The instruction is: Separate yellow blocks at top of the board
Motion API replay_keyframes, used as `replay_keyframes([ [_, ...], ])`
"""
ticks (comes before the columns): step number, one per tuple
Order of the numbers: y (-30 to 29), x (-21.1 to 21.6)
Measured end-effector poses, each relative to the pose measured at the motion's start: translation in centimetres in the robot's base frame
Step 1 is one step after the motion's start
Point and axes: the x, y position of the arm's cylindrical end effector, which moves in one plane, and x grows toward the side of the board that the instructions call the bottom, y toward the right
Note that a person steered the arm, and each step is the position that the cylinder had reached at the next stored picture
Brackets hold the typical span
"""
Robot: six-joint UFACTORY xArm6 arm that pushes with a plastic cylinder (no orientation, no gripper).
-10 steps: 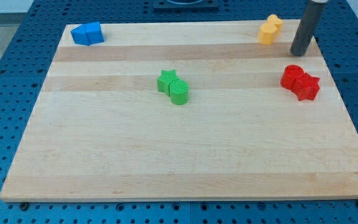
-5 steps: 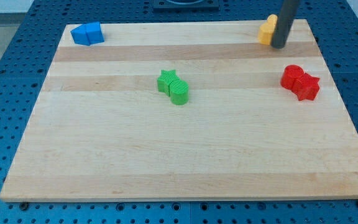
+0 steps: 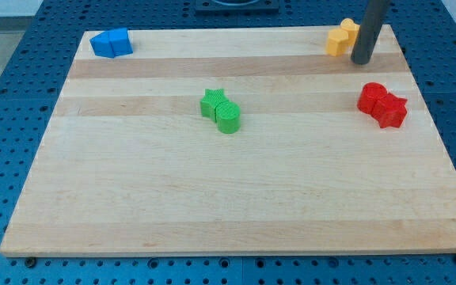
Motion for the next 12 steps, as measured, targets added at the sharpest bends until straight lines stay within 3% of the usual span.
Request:
replay_keyframes([
  [3, -5.9, -1.7],
  [4, -6.0, 1.2],
  [5, 0.1, 2.0],
  [6, 7.7, -1.9],
  [7, 10.6, -7.7],
  [8, 9.6, -9.4],
  [12, -6.1, -4.5],
])
